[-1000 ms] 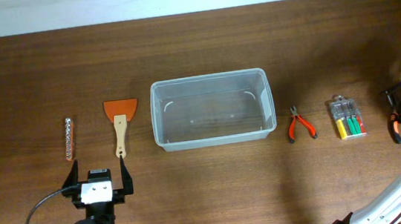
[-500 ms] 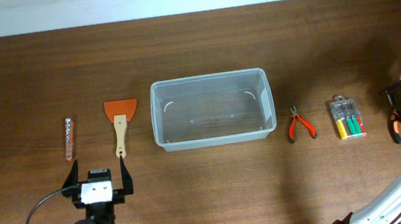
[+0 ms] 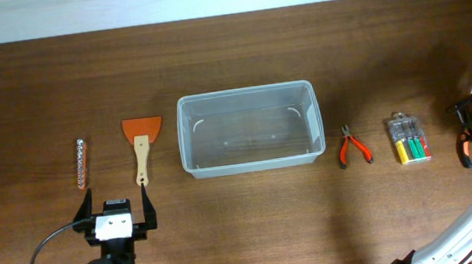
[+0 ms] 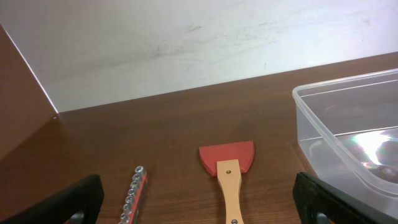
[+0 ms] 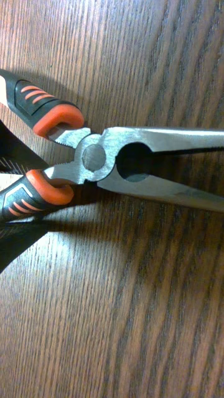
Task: Pack container
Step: 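Lower the right gripper and grasp the needle-nose pliers at the joint, then lift the pliers and carry them left over the clear container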
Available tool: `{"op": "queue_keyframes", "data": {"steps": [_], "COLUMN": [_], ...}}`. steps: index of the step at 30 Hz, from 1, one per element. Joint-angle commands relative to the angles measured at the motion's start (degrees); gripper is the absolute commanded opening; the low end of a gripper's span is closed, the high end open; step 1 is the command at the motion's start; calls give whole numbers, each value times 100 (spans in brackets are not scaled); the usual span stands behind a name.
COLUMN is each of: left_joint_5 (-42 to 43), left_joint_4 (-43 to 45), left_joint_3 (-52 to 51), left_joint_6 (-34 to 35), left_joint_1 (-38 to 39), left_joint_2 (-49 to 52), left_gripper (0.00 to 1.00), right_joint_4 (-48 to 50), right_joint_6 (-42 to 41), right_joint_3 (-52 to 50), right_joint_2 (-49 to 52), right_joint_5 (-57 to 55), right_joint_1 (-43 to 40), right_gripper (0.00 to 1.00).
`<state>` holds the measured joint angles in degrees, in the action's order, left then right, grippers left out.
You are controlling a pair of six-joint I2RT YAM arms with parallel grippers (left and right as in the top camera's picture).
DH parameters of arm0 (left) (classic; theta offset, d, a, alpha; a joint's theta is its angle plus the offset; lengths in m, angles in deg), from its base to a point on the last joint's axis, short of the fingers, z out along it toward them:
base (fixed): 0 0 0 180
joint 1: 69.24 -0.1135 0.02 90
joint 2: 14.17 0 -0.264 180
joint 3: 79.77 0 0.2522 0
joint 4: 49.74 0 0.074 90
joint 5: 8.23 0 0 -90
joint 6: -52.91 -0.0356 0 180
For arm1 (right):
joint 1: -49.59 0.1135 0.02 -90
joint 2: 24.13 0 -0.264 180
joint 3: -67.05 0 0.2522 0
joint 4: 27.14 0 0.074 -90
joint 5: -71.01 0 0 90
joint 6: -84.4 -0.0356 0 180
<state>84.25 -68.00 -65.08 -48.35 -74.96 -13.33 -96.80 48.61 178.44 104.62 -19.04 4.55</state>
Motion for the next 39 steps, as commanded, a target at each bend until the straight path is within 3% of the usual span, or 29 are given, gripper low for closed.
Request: {"op": "queue_keyframes", "data": {"steps": [1,10,26,39], "left_joint_5": [-39,-39,-39,-39], "left_joint_4": [0,0,-2,0], "left_joint_3": [-42,-42,-42,-42], "left_joint_6": [50,50,50,50], "left_joint_1": [-31,-31,-31,-31], "left_joint_2": [-39,-39,-39,-39], "left_gripper": [99,99,99,99], "right_joint_4": [68,153,68,-1165], "right_joint_6": [13,-33,-527,-527], "right_joint_3": [-33,-28,605,2524], "right_joint_2": [210,210,201,155], "right_joint_5": [26,28,52,813], "right_joint_1": [42,42,216,1434], "right_gripper": [22,5,4,4]}}
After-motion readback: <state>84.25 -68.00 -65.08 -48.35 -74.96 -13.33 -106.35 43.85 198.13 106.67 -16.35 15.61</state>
